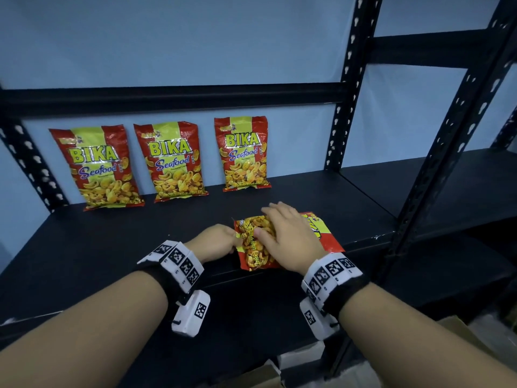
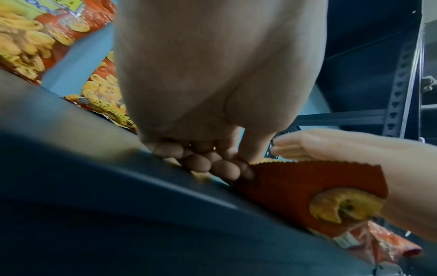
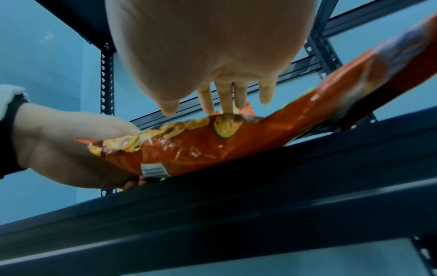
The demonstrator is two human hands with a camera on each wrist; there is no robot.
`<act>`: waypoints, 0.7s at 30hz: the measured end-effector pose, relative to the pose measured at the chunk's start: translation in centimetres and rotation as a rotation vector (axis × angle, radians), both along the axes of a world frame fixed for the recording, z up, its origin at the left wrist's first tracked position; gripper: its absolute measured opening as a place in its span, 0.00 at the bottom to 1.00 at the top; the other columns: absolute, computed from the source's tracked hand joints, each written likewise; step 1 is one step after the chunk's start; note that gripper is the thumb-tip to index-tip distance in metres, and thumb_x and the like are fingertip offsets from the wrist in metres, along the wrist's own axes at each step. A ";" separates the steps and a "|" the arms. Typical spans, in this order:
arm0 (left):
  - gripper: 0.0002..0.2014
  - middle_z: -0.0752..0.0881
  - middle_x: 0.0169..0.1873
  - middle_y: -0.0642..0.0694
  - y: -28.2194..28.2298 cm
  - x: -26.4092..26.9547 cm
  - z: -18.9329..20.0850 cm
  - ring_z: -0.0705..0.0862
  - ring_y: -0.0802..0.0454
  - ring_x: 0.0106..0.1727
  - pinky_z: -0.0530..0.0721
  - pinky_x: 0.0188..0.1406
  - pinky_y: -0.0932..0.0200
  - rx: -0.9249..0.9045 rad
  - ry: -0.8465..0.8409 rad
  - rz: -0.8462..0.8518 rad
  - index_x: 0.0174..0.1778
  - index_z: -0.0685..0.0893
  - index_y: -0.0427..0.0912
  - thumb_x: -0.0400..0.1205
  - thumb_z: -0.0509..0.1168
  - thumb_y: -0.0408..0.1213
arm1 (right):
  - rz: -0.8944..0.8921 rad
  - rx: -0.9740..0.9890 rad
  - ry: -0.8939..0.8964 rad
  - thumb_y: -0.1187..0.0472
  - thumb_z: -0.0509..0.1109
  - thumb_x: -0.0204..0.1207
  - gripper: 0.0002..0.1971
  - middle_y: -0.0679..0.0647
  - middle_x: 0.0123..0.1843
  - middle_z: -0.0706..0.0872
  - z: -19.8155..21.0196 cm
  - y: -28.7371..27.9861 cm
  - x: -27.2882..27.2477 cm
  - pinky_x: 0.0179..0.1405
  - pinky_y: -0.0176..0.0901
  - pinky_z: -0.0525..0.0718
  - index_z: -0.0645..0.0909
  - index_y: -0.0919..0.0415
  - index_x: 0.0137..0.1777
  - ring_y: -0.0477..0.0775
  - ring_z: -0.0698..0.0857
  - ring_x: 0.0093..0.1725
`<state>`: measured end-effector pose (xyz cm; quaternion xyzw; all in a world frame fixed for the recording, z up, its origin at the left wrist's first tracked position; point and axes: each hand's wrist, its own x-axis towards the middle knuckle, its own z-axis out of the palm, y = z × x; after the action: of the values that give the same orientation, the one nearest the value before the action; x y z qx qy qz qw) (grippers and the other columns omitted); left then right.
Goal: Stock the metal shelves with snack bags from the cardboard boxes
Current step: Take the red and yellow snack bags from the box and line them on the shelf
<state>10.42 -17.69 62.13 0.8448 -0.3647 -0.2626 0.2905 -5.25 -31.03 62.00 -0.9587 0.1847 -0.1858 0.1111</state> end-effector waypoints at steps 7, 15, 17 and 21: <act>0.13 0.80 0.32 0.46 1.9 0.6 -1.7 0.77 0.53 0.34 0.71 0.37 0.54 -0.090 0.041 0.036 0.36 0.80 0.42 0.87 0.65 0.41 | 0.015 0.014 0.205 0.31 0.47 0.86 0.36 0.47 0.91 0.61 -1.5 1.4 3.4 0.89 0.62 0.49 0.60 0.48 0.90 0.49 0.55 0.90; 0.13 0.80 0.37 0.42 2.1 0.9 -1.7 0.76 0.51 0.34 0.71 0.34 0.57 -0.111 0.103 0.027 0.41 0.79 0.40 0.90 0.63 0.41 | -0.067 0.099 0.274 0.18 0.37 0.76 0.52 0.48 0.92 0.56 -2.3 -1.9 1.2 0.90 0.58 0.45 0.54 0.52 0.92 0.47 0.52 0.91; 0.14 0.78 0.35 0.43 2.2 0.9 -1.7 0.73 0.53 0.30 0.69 0.29 0.59 -0.103 0.092 0.026 0.39 0.77 0.41 0.90 0.63 0.41 | -0.081 0.084 0.292 0.17 0.34 0.74 0.53 0.47 0.93 0.53 -2.5 -2.6 0.7 0.90 0.59 0.44 0.51 0.51 0.92 0.46 0.51 0.91; 0.18 0.74 0.27 0.50 2.1 0.9 -1.5 0.69 0.60 0.21 0.66 0.21 0.66 -0.099 0.064 0.020 0.34 0.73 0.44 0.91 0.63 0.41 | -0.165 0.145 0.348 0.15 0.32 0.71 0.55 0.42 0.93 0.45 -3.1 -5.0 -1.7 0.89 0.65 0.41 0.45 0.48 0.92 0.43 0.45 0.91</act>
<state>11.27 -15.54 60.60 0.8241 -0.3593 -0.2683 0.3461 -6.93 -36.00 58.94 -0.9475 0.2918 -0.0121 0.1304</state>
